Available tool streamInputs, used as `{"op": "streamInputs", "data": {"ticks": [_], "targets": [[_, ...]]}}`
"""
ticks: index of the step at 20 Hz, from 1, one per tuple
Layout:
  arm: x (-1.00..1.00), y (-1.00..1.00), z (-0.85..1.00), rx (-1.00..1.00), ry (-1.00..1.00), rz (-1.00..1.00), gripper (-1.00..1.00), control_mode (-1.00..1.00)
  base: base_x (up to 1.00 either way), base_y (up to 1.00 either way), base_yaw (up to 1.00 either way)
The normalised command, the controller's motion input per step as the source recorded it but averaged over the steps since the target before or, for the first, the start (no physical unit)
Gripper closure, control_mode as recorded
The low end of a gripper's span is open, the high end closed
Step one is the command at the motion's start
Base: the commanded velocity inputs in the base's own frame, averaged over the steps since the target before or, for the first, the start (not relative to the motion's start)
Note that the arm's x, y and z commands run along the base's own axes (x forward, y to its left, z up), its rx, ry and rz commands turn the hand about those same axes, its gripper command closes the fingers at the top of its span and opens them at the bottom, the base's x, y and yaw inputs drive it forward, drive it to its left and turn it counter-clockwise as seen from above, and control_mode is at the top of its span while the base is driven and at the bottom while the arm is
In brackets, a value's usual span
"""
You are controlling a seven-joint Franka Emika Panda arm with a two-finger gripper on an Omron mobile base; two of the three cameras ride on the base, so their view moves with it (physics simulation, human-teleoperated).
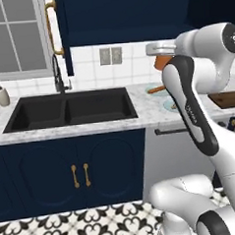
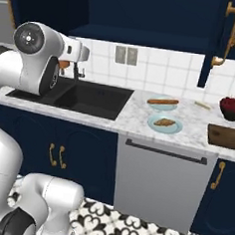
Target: From the different types of pastries on the counter, select a croissant and place it on the cutting board. Then retrieve a jar of jam from the cabinet and place it alongside the croissant on the cutting board.
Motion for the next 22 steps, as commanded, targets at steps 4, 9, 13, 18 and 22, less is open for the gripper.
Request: {"op": "streamInputs", "data": {"ticks": [4,9,13,18,22], "targets": [[0.0,0.0,0.0,0.0,0.0,0.0,1.0,1.0,-0.88,-0.32,-0.03],[0.0,0.0,0.0,0.0,0.0,0.0,1.0,1.0,-0.53,-0.53,-0.02],[0.0,0.0,0.0,0.0,0.0,0.0,1.0,1.0,-0.2,-0.79,0.0],[0.0,0.0,0.0,0.0,0.0,0.0,1.0,1.0,-0.68,-0.74,0.0],[0.0,0.0,0.0,0.0,0.0,0.0,1.0,1.0,-0.44,-0.54,-0.21]]}}
